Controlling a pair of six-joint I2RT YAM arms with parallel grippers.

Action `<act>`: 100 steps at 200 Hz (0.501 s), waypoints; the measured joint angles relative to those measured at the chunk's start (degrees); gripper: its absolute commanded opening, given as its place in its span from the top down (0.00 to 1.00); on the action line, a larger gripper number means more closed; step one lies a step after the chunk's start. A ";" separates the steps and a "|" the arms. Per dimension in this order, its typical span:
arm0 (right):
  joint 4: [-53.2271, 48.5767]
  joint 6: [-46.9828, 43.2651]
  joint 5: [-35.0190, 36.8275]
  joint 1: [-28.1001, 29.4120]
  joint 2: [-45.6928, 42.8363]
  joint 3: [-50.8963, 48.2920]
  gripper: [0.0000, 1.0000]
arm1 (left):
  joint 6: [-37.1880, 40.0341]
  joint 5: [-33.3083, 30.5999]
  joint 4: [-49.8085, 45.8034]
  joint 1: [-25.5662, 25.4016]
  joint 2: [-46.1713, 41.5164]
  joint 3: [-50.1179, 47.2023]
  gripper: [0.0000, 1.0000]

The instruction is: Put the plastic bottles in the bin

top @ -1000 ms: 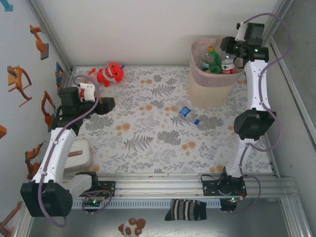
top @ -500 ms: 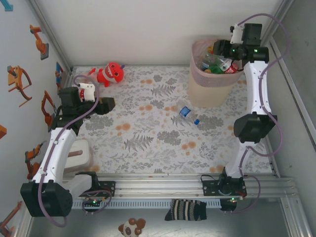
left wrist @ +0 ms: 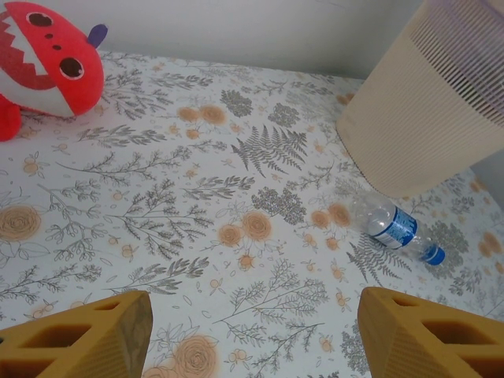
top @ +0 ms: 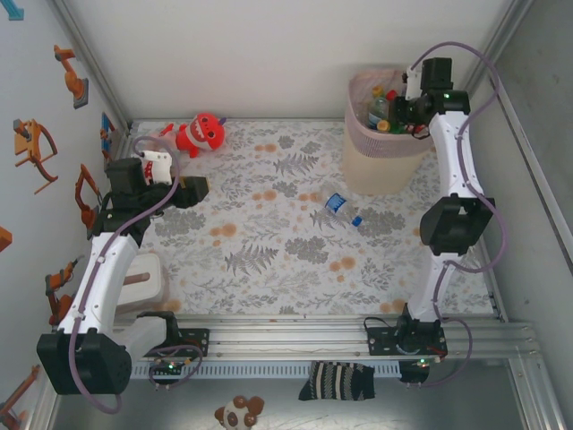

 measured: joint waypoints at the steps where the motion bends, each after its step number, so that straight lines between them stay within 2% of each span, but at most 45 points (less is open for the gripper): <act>1: -0.02 0.00 0.02 0.00 0.00 0.00 0.68 | 0.00 0.00 0.00 0.00 0.00 0.00 0.31; 51: -0.44 0.98 -0.22 0.17 -3.39 -0.50 0.68 | -0.02 0.02 0.00 0.00 -0.02 0.00 0.31; 100: 2.51 3.13 -3.48 4.13 -16.22 -4.72 0.67 | -0.02 0.00 0.00 0.00 -0.02 -0.04 0.31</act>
